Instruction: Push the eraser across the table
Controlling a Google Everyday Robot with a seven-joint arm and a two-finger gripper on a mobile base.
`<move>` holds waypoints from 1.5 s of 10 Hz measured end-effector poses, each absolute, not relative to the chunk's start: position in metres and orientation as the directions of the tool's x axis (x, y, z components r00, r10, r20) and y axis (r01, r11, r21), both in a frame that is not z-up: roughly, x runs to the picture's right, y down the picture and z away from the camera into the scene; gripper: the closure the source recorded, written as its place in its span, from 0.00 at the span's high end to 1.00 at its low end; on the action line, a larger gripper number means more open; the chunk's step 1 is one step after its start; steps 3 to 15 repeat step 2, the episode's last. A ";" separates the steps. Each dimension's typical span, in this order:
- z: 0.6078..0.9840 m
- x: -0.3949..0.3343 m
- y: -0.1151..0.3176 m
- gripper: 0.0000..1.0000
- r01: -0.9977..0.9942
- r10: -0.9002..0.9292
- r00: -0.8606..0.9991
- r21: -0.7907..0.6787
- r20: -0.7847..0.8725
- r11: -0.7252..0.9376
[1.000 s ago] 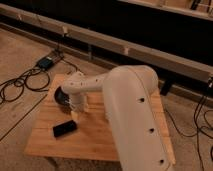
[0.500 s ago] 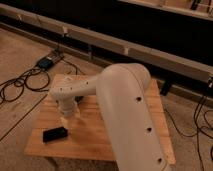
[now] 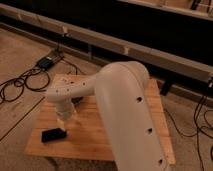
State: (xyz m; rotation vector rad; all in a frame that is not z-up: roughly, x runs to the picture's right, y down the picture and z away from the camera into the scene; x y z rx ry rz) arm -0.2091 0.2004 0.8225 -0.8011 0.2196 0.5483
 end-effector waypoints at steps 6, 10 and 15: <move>0.822 -0.210 0.200 0.65 -0.542 0.382 0.840 -0.620 -0.385 0.567; 0.822 -0.210 0.200 0.65 -0.542 0.382 0.840 -0.620 -0.385 0.567; 0.822 -0.210 0.200 0.65 -0.542 0.382 0.840 -0.620 -0.385 0.567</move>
